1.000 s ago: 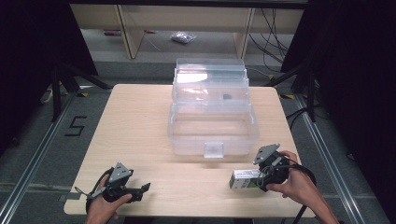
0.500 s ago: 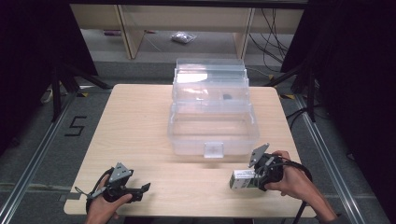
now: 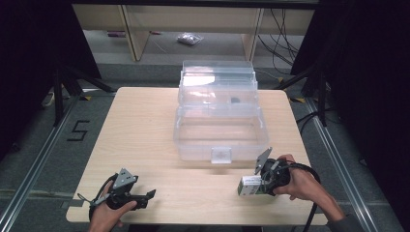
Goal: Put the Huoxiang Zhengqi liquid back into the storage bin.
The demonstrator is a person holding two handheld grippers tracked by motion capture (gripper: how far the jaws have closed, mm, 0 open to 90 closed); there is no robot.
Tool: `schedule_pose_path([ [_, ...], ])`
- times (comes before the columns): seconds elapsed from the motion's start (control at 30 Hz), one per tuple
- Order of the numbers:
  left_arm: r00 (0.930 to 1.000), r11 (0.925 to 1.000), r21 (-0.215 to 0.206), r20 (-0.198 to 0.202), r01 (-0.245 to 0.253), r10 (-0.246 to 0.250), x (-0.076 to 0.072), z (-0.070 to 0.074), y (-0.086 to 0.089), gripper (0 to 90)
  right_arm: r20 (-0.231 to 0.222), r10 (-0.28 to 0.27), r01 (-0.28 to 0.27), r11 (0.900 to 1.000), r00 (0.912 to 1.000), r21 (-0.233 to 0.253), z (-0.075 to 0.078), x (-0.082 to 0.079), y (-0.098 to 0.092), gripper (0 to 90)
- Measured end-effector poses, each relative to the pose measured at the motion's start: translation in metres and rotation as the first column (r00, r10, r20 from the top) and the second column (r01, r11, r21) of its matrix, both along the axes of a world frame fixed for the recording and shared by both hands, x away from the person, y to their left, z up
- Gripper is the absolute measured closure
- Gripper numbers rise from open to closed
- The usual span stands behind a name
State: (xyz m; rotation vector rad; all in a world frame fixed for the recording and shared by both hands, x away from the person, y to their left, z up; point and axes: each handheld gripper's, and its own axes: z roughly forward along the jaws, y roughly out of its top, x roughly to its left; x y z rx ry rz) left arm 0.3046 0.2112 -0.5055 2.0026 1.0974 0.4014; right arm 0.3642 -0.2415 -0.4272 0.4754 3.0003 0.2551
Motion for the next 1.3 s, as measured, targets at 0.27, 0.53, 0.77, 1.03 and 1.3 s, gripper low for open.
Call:
schedule_pose_path([
  [0.27, 1.0, 0.9999, 0.009, 0.0, 0.005, -0.005, 0.0, 0.001, 0.001, 14.8, -0.015, 0.089, -0.09, 0.993, 0.9959, -0.074, 0.004, 0.005, 0.007, 64.0],
  [0.53, 1.0, 1.0, 0.004, 0.004, 0.006, -0.006, 0.0, 0.0, 0.002, 14.9, -0.029, 0.101, -0.103, 0.992, 0.9944, -0.07, 0.019, 0.01, 0.016, 64.0],
  [0.77, 1.0, 1.0, 0.003, 0.006, 0.001, -0.001, 0.0, 0.0, 0.001, 14.9, 0.004, 0.136, -0.135, 0.989, 0.9907, -0.058, 0.039, 0.009, 0.023, 64.1],
  [1.03, 1.0, 1.0, 0.005, 0.004, 0.005, -0.005, 0.0, 0.0, 0.001, 14.9, 0.031, 0.176, -0.174, 0.983, 0.984, -0.058, 0.059, 0.013, 0.029, 64.1],
  [1.3, 1.0, 1.0, 0.005, 0.004, 0.007, -0.007, 0.001, 0.0, 0.002, 14.9, 0.054, 0.215, -0.213, 0.976, 0.975, -0.04, 0.075, 0.021, 0.035, 64.1],
])
